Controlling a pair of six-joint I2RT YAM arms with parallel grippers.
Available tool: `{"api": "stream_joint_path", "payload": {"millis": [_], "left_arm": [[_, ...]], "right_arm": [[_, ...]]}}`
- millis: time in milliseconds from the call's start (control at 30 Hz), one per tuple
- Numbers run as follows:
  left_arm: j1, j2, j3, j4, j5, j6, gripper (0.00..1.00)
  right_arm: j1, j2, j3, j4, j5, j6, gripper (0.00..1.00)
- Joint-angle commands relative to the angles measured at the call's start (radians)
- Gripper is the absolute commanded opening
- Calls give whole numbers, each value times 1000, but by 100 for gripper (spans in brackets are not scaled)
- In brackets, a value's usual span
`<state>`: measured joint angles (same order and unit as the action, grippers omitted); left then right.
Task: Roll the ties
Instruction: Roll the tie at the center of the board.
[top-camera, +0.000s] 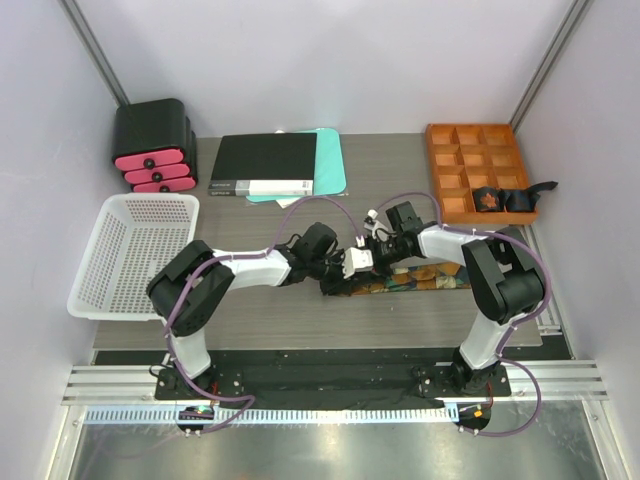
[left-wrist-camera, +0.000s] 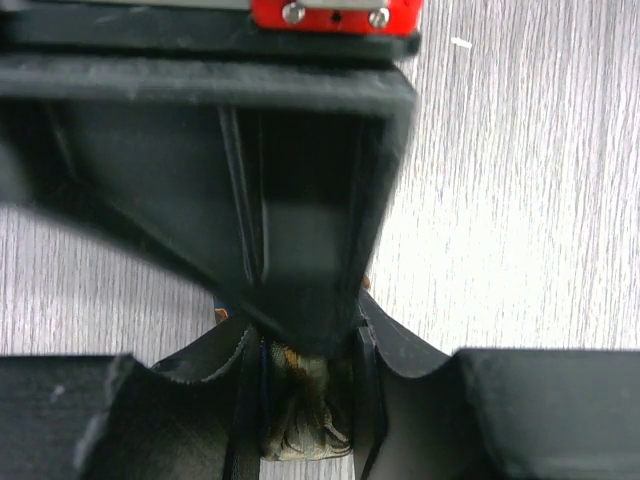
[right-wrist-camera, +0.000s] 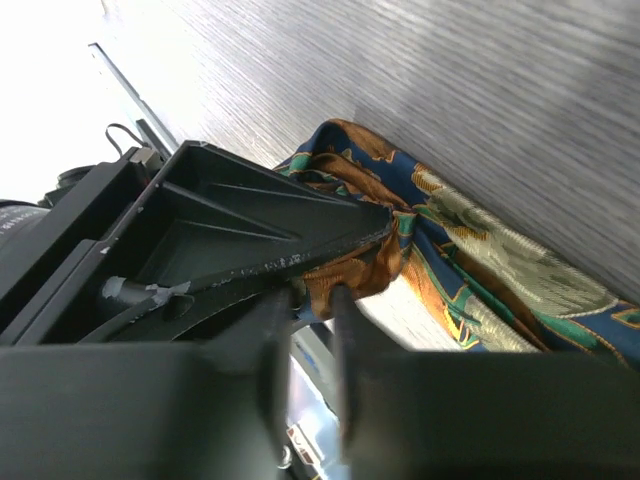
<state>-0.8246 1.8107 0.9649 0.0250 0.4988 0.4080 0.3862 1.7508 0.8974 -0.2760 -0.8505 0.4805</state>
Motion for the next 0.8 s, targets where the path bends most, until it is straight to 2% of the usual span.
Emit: {"api": "stream_joint_path", "payload": {"millis": [0, 33, 100, 200, 233, 467, 500, 533, 667, 767], "left_arm": [[-4, 61, -29, -115, -69, 35, 27], [-5, 56, -31, -119, -75, 38, 29], [-2, 42, -34, -126, -77, 41, 32], [18, -5, -43, -120, -65, 25, 50], [33, -20, -45, -119, -62, 15, 58], [74, -209, -80, -82, 17, -55, 79], [76, -230, -89, -80, 26, -61, 92], [77, -267, -98, -82, 30, -61, 96], [78, -313, -164, -60, 64, -54, 100], [78, -274, -173, 13, 67, -70, 100]], "right_arm": [[20, 15, -2, 35, 30, -11, 8], [14, 16, -5, 28, 34, -16, 3], [3, 33, -5, 3, 45, -39, 1], [-32, 53, -8, -41, 73, -86, 1], [-52, 59, -14, -49, 83, -97, 1], [-119, 95, -17, -100, 122, -180, 1], [-124, 98, -17, -104, 126, -187, 1], [-125, 107, -14, -109, 142, -201, 1], [-129, 134, -12, -108, 168, -221, 1], [-118, 151, -12, -101, 163, -221, 1]]}}
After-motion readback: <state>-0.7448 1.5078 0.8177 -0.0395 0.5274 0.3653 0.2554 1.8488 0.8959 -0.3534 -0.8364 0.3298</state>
